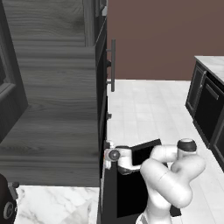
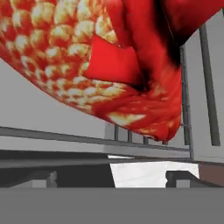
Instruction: Place the fish on the rack of the oven, and slide the rack back inside. Close the oven door.
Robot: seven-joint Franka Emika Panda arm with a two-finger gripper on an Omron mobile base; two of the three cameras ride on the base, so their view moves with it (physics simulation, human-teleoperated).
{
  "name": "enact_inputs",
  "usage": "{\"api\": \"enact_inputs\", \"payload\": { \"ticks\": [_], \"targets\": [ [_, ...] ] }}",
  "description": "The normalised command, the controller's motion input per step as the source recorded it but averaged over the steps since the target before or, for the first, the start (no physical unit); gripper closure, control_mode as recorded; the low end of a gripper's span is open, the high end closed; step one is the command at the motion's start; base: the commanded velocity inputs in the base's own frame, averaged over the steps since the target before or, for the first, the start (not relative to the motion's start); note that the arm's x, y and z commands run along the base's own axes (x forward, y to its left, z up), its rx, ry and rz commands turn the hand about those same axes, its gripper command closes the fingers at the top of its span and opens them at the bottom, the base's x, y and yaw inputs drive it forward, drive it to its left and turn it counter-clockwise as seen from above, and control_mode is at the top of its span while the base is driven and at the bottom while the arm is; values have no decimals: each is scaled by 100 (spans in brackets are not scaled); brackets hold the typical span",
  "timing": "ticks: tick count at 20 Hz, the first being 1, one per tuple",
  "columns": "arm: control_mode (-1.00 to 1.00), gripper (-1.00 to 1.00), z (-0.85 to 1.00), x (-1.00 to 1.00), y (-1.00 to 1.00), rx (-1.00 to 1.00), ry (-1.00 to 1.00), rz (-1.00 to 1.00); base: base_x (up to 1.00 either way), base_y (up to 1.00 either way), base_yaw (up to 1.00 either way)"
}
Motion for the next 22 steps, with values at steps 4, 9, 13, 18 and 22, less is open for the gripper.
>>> {"api": "enact_inputs", "payload": {
  "ticks": [4, 9, 13, 18, 22],
  "targets": [
    [-100, -100, 69, -29, -100, 0, 0, -26, 0, 0, 0],
    [-100, -100, 100, -18, -100, 0, 0, -23, 0, 0, 0],
    [-100, -100, 100, -27, -99, 0, 3, -18, 0, 0, 0],
    [-100, -100, 100, -50, -99, 0, 9, -15, 0, 0, 0],
    [-100, -100, 93, -59, -100, 0, 13, -16, 0, 0, 0]
  ]
}}
